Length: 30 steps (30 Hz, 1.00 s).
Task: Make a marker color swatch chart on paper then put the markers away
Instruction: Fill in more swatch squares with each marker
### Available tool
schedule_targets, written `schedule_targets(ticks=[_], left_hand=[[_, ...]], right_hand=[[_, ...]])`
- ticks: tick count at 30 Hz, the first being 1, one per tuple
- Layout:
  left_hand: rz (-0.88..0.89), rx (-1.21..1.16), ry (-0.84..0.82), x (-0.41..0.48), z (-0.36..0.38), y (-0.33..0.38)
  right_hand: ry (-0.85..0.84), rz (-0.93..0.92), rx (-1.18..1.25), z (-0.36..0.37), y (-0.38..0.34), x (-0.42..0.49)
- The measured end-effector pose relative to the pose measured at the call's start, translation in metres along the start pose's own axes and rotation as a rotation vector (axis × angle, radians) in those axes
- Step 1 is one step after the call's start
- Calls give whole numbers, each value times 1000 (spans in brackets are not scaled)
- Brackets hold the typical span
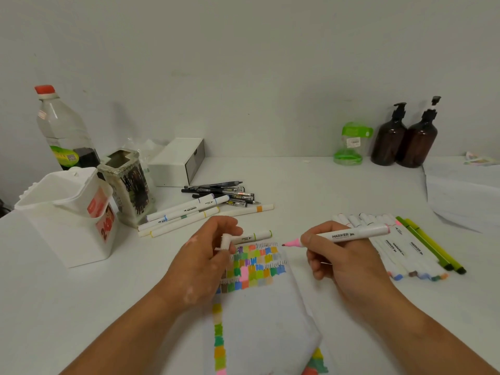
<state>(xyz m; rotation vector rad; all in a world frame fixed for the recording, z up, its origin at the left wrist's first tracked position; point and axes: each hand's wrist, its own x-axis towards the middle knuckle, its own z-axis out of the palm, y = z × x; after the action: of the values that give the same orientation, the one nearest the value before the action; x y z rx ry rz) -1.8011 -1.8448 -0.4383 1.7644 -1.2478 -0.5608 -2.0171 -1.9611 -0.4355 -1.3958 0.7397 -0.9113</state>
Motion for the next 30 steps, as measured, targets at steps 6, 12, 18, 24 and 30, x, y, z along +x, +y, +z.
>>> schedule_targets(ticks=[6, 12, 18, 24, 30], left_hand=[[-64, -172, 53, 2, 1, 2], [0, -135, -28, -4, 5, 8], [54, -221, -117, -5, 9, 8], [70, -279, -155, -9, 11, 12], [95, -322, -122, -13, 14, 18]], right_hand=[[-66, 17, 133, 1, -5, -3], [-104, -44, 119, 2, -9, -5], [-129, -63, 117, 5, -9, -7], [-206, -53, 57, 8, -8, -11], [-208, -29, 51, 14, -8, -13]])
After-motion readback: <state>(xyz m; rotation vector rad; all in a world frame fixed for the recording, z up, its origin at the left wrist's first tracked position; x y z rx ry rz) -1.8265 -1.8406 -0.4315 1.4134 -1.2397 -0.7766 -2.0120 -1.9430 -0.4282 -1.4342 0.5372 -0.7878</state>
